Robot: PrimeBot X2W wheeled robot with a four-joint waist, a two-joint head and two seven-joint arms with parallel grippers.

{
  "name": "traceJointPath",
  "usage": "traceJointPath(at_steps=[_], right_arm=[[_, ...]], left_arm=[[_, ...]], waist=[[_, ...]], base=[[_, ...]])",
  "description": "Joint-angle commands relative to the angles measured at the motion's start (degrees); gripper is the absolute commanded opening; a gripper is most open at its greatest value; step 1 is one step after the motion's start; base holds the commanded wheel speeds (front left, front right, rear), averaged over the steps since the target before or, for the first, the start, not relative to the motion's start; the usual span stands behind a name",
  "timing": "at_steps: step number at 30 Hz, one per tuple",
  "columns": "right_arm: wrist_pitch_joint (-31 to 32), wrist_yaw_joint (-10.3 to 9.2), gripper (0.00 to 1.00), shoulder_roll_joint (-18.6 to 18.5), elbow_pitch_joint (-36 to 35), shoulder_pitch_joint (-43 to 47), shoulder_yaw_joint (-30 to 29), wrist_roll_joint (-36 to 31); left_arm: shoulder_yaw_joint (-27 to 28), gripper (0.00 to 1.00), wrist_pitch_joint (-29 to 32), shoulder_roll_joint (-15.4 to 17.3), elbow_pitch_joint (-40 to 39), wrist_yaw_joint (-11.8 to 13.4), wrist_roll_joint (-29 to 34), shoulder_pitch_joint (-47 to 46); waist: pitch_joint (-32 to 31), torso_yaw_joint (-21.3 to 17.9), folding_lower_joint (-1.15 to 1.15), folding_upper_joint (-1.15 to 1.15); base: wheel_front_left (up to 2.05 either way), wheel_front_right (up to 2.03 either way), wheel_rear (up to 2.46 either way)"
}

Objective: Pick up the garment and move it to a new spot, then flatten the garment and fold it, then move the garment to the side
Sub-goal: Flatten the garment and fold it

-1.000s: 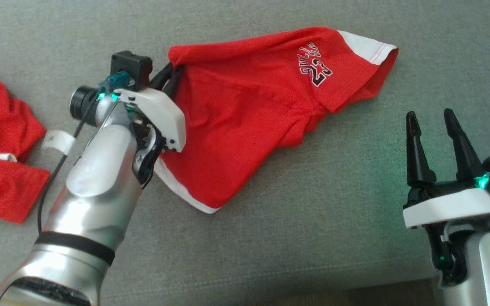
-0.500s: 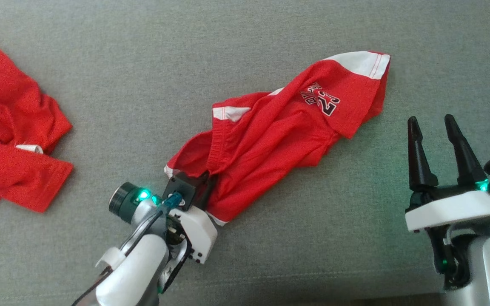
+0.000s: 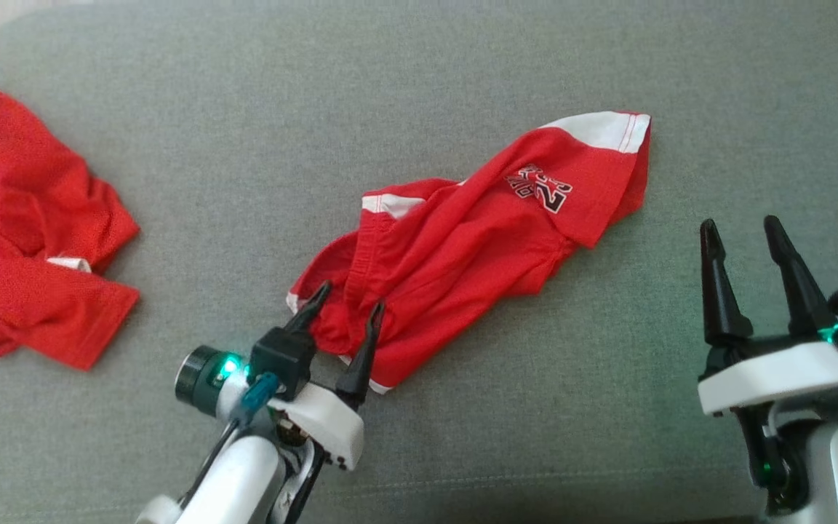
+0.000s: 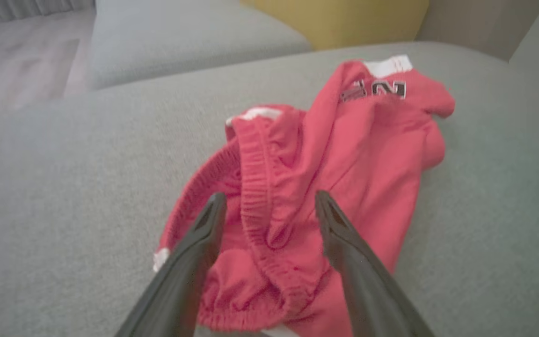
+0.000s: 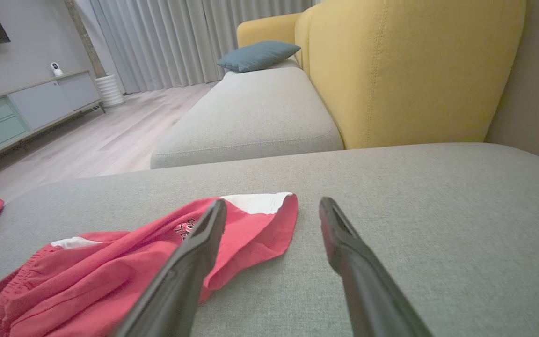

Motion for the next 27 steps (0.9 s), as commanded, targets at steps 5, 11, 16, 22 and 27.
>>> traceJointPath(at_steps=[5, 11, 16, 22, 27], right_arm=[[1.1, 0.43, 1.00, -0.2, -4.0, 0.8, 0.5, -1.3], [2.0, 0.43, 1.00, -0.2, -5.2, 1.6, 0.5, -2.2], [2.8, 0.43, 1.00, -0.2, -5.8, 2.4, 0.9, -2.6], [3.4, 0.43, 1.00, -0.2, -6.2, 3.0, 1.1, -2.5], [3.5, 0.43, 1.00, -0.2, -6.0, 2.9, 0.9, -2.6]], left_arm=[[5.6, 1.00, -3.0, 1.6, -10.1, 3.9, -0.7, 1.2], [12.1, 1.00, -3.7, 3.7, -16.5, 8.3, -2.0, 2.4], [16.5, 1.00, -3.8, 5.9, -17.3, 9.9, -4.0, 4.0], [17.4, 1.00, -3.4, 7.6, -18.0, 10.0, -4.5, 5.4], [17.0, 1.00, -2.9, 7.9, -18.5, 10.0, -4.4, 5.4]], waist=[[-1.9, 0.4, 0.00, 0.00], [-3.4, 0.9, 0.00, 0.00], [-4.2, 1.1, 0.00, 0.00], [-4.4, 1.0, 0.00, 0.00], [-4.1, 1.1, 0.00, 0.00]], base=[[0.00, 0.00, 0.00], [0.00, 0.00, 0.00], [0.00, 0.00, 0.00], [0.00, 0.00, 0.00], [0.00, 0.00, 0.00]])
